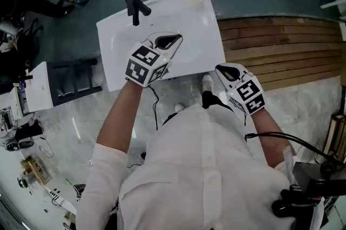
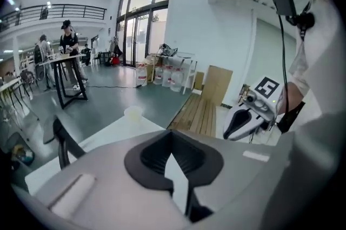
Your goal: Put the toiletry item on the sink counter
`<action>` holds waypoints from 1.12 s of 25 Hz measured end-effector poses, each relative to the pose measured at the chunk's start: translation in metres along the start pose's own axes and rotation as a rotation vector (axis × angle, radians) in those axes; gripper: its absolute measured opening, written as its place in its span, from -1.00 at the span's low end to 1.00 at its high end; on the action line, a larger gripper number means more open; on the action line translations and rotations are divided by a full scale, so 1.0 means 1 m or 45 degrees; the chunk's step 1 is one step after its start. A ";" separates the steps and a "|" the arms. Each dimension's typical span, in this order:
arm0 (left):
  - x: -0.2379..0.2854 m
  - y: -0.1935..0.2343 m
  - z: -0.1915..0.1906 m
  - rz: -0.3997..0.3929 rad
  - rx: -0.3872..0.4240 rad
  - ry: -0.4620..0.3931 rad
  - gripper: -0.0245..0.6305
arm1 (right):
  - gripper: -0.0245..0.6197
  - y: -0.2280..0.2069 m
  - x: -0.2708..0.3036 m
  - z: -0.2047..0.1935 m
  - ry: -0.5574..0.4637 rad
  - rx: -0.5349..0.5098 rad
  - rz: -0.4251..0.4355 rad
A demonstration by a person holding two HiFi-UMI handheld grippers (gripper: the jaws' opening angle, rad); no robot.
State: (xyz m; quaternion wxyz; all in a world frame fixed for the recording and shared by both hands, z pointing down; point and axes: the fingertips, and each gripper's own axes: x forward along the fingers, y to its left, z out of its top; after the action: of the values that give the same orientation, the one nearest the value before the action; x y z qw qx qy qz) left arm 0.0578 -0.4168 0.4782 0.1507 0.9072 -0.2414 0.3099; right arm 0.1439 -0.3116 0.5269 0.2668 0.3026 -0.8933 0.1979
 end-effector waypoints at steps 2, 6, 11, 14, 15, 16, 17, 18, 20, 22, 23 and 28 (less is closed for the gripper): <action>-0.033 -0.017 -0.021 -0.035 -0.051 -0.029 -0.91 | -0.90 0.025 0.006 0.009 -0.015 -0.004 0.003; -0.096 -0.049 -0.061 -0.053 -0.157 -0.128 -0.91 | -0.90 0.068 0.013 0.022 -0.018 -0.084 -0.002; -0.162 -0.082 -0.110 -0.006 -0.234 -0.188 -0.91 | -0.90 0.121 0.015 0.028 -0.019 -0.123 -0.028; -0.196 -0.092 -0.131 0.012 -0.283 -0.231 -0.91 | -0.90 0.155 0.020 0.030 -0.023 -0.123 -0.030; -0.206 -0.098 -0.138 0.017 -0.291 -0.236 -0.91 | -0.90 0.167 0.021 0.030 -0.023 -0.126 -0.028; -0.213 -0.104 -0.146 0.018 -0.298 -0.239 -0.91 | -0.90 0.179 0.022 0.028 -0.024 -0.132 -0.026; -0.220 -0.111 -0.154 0.015 -0.305 -0.241 -0.91 | -0.90 0.191 0.023 0.027 -0.026 -0.137 -0.025; -0.226 -0.118 -0.161 0.010 -0.310 -0.243 -0.91 | -0.90 0.202 0.023 0.025 -0.028 -0.140 -0.024; -0.237 -0.130 -0.174 0.000 -0.309 -0.246 -0.91 | -0.91 0.224 0.025 0.023 -0.033 -0.145 -0.018; -0.247 -0.142 -0.186 -0.017 -0.308 -0.247 -0.91 | -0.91 0.246 0.026 0.020 -0.032 -0.160 -0.009; -0.253 -0.147 -0.191 -0.030 -0.313 -0.251 -0.91 | -0.91 0.256 0.026 0.019 -0.029 -0.170 -0.003; -0.273 -0.162 -0.207 -0.036 -0.318 -0.259 -0.91 | -0.91 0.284 0.020 0.014 -0.032 -0.201 -0.002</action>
State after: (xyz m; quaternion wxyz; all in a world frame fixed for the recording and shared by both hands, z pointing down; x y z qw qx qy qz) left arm -0.1461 -0.0992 0.4427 0.2414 0.9114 -0.2792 0.1820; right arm -0.0582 -0.1175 0.4729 0.2789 0.2838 -0.9092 0.1227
